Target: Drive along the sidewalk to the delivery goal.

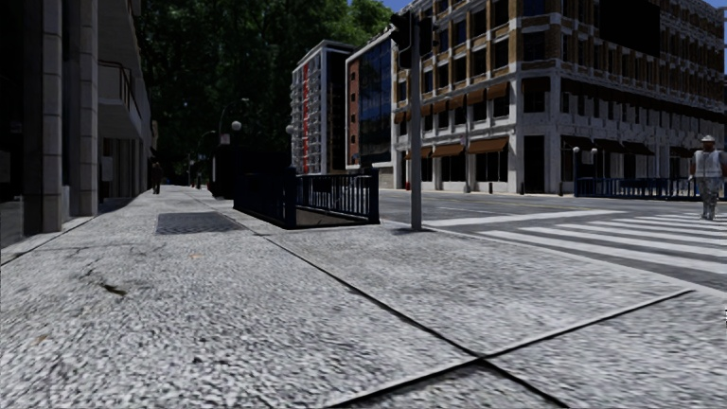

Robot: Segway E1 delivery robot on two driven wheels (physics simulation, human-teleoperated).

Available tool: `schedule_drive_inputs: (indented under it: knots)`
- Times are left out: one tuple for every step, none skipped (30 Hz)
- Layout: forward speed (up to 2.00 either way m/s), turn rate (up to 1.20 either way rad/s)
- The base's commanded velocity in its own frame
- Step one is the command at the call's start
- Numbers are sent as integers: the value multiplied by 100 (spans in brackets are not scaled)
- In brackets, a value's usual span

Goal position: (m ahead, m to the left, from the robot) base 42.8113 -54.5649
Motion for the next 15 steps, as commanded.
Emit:
schedule_drive_inputs:
  knots:
    - [200, -58]
    - [200, -58]
    - [200, -58]
    - [200, -58]
    - [200, -58]
    - [200, -58]
    - [200, -58]
    - [200, -58]
    - [200, -58]
    - [200, -58]
    - [200, -58]
    - [200, -58]
    - [200, -58]
    - [200, -58]
    - [200, -58]
